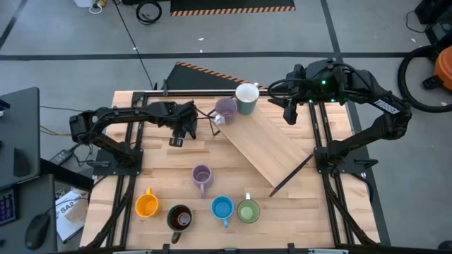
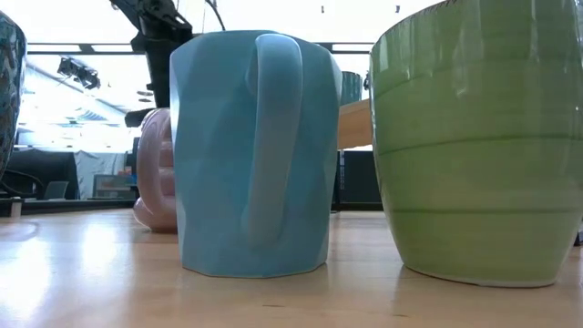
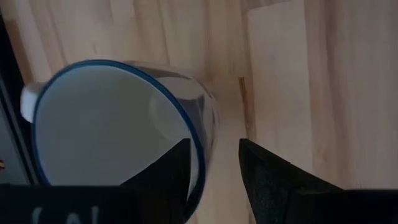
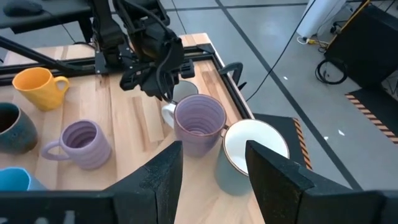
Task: Place coffee mugs
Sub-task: Put the white mug on the shelf
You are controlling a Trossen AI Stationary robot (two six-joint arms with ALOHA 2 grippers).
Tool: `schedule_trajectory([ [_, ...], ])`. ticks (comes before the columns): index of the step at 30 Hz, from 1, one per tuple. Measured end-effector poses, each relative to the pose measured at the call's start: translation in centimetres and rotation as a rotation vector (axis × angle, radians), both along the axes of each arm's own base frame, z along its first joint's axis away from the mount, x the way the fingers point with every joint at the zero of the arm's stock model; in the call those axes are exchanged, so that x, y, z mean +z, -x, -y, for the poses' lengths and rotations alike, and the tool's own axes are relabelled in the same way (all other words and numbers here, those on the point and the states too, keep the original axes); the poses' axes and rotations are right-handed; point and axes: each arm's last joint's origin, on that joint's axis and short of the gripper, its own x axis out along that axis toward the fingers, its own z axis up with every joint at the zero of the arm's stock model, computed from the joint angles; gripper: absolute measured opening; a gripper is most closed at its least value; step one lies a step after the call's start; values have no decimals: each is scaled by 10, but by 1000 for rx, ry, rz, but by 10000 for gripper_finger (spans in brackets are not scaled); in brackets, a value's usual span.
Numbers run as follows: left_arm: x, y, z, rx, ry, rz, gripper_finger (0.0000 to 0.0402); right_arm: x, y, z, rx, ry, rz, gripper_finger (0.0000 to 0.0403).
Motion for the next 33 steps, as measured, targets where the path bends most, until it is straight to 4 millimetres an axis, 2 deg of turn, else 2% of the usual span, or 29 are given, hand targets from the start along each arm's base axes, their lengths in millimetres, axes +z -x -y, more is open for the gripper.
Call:
schedule_trajectory([
  [6, 0, -1, -2, 9, -5, 22, 127, 0, 0, 0, 0, -1, 0, 181],
  [16, 0, 1, -5, 81, 20, 29, 28, 1, -1, 0, 12, -17, 20, 181],
  [20, 2, 3, -4, 148, 46, 23, 27, 1, -1, 0, 13, -16, 20, 181],
  [26, 38, -2, -5, 161, 96, 17, 27, 1, -1, 0, 26, 6, 12, 181],
  [33, 116, -9, -8, 154, 64, 129, 27, 1, 0, 1, 18, 19, 7, 181],
])
